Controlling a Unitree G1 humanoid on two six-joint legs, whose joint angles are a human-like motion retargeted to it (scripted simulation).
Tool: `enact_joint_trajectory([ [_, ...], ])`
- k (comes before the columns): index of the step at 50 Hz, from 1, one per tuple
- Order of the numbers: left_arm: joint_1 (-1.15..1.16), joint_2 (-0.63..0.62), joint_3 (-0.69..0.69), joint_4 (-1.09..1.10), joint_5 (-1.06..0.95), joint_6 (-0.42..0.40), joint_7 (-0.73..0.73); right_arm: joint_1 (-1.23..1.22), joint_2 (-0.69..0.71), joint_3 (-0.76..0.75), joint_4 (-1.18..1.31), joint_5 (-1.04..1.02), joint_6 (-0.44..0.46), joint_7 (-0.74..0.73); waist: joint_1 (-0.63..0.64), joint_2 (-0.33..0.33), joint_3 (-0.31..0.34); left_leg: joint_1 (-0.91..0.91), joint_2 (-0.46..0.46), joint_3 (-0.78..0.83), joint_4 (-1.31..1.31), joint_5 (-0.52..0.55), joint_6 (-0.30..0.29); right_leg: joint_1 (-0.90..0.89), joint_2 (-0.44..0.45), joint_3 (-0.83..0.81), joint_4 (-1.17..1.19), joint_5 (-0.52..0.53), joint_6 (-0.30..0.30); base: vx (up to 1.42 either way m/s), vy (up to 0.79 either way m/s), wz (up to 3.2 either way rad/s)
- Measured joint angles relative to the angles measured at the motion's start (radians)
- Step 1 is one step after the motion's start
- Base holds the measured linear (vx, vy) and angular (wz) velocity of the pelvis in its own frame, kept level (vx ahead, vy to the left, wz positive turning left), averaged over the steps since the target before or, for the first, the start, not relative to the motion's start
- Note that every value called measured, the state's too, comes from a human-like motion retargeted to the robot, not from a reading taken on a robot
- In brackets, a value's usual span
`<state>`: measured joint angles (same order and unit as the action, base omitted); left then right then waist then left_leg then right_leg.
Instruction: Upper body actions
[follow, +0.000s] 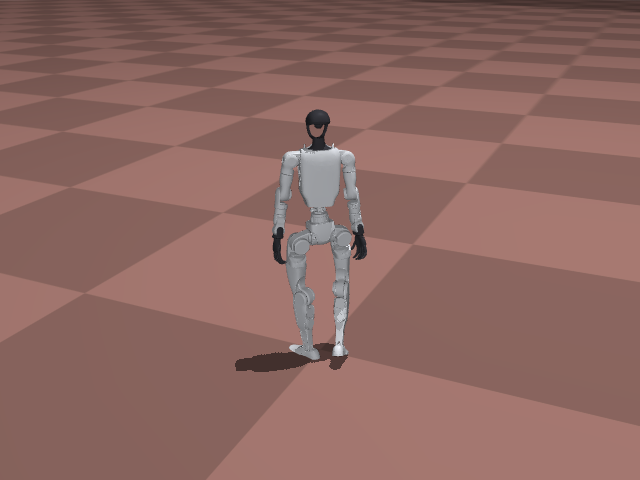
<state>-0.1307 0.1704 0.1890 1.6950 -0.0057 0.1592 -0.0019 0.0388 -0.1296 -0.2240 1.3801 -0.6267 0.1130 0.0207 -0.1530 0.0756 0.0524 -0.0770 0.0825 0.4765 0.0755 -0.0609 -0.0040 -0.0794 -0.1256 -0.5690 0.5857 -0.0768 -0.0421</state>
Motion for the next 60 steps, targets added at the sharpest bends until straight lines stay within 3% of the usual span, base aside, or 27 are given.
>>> enact_joint_trajectory([
  [6,0.05,-0.016,0.013,-0.024,0.018,-0.005,0.041,-0.008,0.005,0.013,0.009,0.016,0.009,0.012,0.002,-0.077,0.002,0.037,-0.103,-0.056,-0.001,-0.014,0.009,-0.016,0.038,0.196,-0.344,0.011,0.074,0.12,-0.01,0.74],
  [7,0.06,-0.02,0.008,-0.029,0.028,-0.005,0.045,-0.008,0.007,0.016,0.011,0.016,0.01,0.012,-0.003,-0.092,0.004,0.052,-0.122,-0.066,-0.004,-0.016,0.011,-0.006,0.045,0.219,-0.42,0.035,0.064,0.22,-0.08,0.78],
  [8,0.071,-0.023,0.004,-0.033,0.042,-0.003,0.044,-0.008,0.011,0.019,0.014,0.015,0.011,0.013,-0.008,-0.099,0.006,0.07,-0.13,-0.077,-0.008,-0.018,0.011,0.008,0.061,0.223,-0.488,0.081,0.013,0.23,-0.08,0.55],
  [9,0.079,-0.027,0.001,-0.034,0.056,0.001,0.038,-0.008,0.015,0.019,0.019,0.013,0.012,0.016,0.0,-0.106,0.0,0.082,-0.139,-0.08,-0.014,-0.02,0.011,0.021,0.06,0.227,-0.507,0.088,0.011,0.26,-0.07,0.23],
  [10,0.086,-0.03,-0.002,-0.035,0.072,0.007,0.029,-0.009,0.019,0.018,0.026,0.009,0.014,0.021,0.015,-0.113,-0.011,0.089,-0.147,-0.081,-0.021,-0.023,0.011,0.035,0.05,0.232,-0.5,0.075,0.033,0.3,-0.07,0.34],
  [15,0.124,-0.101,0.014,-0.05,0.07,0.025,0.015,-0.002,0.026,-0.002,0.033,0.007,0.016,0.038,0.079,-0.092,-0.055,0.113,-0.138,-0.087,-0.046,-0.036,0.006,0.069,0.084,0.215,-0.585,0.117,0.031,0.23,-0.05,0.1],
  [21,0.155,-0.148,0.068,-0.062,0.028,0.016,-0.024,-0.012,0.034,0.032,0.027,-0.026,0.028,0.06,0.043,-0.081,-0.109,0.118,-0.136,-0.121,-0.054,-0.045,-0.005,0.093,0.109,0.185,-0.621,0.109,0.016,0.21,-0.05,0.22],
  [43,0.07,-0.153,0.036,-0.123,-0.007,0.007,-0.027,-0.012,0.03,0.024,0.064,-0.035,0.053,0.098,0.03,-0.053,-0.139,0.107,-0.106,-0.12,-0.059,-0.052,-0.037,0.078,0.135,0.171,-0.62,0.094,-0.007,0.04,-0.02,0.04],
  [52,0.049,-0.158,0.02,-0.147,0.031,0.018,-0.044,-0.037,-0.006,0.043,0.12,0.02,0.059,0.028,0.034,-0.009,-0.066,0.048,-0.095,-0.125,-0.035,-0.015,-0.048,0.042,0.124,0.153,-0.617,0.115,-0.041,-0.08,0.06,0.11],
  [57,-0.024,-0.171,-0.038,-0.193,0.051,0.023,-0.021,-0.037,-0.026,-0.03,0.113,0.068,0.063,0.017,0.112,-0.003,0.016,-0.041,-0.128,-0.223,-0.001,0.081,-0.066,0.047,0.081,0.046,-0.649,0.12,-0.042,-0.45,0.13,1.16],
  [60,-0.046,-0.183,-0.076,-0.212,0.068,0.019,0.024,-0.004,-0.027,-0.073,0.111,0.118,0.06,-0.005,0.203,-0.017,0.026,-0.062,-0.14,-0.188,-0.015,0.056,-0.045,0.052,0.045,-0.029,-0.664,0.121,-0.033,-0.48,0.03,1.4],
])
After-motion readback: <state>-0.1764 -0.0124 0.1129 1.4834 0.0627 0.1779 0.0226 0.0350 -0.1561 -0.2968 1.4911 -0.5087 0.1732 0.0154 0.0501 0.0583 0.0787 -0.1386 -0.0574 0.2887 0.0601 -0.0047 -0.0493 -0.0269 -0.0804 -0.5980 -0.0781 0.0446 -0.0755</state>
